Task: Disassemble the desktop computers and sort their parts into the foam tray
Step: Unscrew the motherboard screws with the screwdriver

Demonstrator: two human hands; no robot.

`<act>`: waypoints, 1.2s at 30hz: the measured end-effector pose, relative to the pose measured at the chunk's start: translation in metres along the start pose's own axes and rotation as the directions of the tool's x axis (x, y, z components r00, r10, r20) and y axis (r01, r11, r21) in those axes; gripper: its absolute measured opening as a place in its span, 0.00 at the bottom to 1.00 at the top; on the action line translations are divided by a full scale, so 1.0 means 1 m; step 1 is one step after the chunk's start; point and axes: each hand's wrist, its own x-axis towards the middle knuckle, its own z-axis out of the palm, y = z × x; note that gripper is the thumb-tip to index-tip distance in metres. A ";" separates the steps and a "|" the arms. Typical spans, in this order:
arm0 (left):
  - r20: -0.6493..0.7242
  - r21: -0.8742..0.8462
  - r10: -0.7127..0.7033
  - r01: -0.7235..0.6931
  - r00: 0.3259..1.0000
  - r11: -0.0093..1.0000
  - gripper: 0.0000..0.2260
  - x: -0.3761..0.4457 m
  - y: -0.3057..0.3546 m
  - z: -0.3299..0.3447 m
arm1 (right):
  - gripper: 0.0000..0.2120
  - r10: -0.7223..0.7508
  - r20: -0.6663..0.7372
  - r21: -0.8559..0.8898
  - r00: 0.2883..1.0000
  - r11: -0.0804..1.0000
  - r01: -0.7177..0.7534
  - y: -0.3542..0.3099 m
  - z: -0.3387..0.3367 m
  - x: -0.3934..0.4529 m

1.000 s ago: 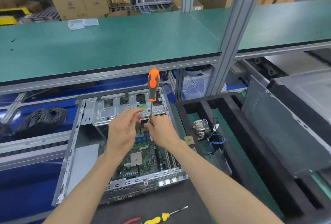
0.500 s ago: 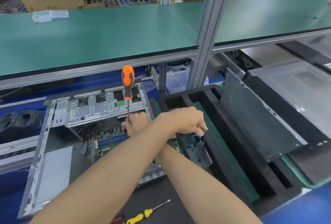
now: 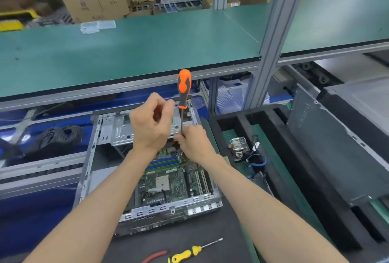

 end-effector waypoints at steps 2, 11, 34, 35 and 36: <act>0.028 -0.037 -0.176 0.177 0.984 0.984 0.04 -0.003 -0.019 -0.007 | 0.17 -0.016 -0.041 -0.026 0.999 1.000 0.014 0.003 -0.005 0.002; 0.526 0.370 -0.543 0.398 0.655 0.839 0.12 -0.011 -0.057 0.009 | 0.17 -0.048 -0.075 -0.134 0.996 0.990 0.038 0.005 -0.019 0.006; 0.633 0.207 -0.546 0.559 0.549 0.803 0.06 -0.076 -0.089 0.081 | 0.16 -0.096 -0.045 -0.074 0.994 0.993 0.092 0.002 -0.047 0.011; 0.631 0.212 -0.543 0.550 0.554 0.808 0.05 -0.077 -0.090 0.082 | 0.16 -0.099 -0.052 -0.075 0.994 0.993 0.095 0.002 -0.046 0.010; 0.629 0.218 -0.544 0.545 0.556 0.809 0.05 -0.078 -0.092 0.083 | 0.16 -0.101 -0.062 -0.072 0.993 0.993 0.097 0.004 -0.045 0.010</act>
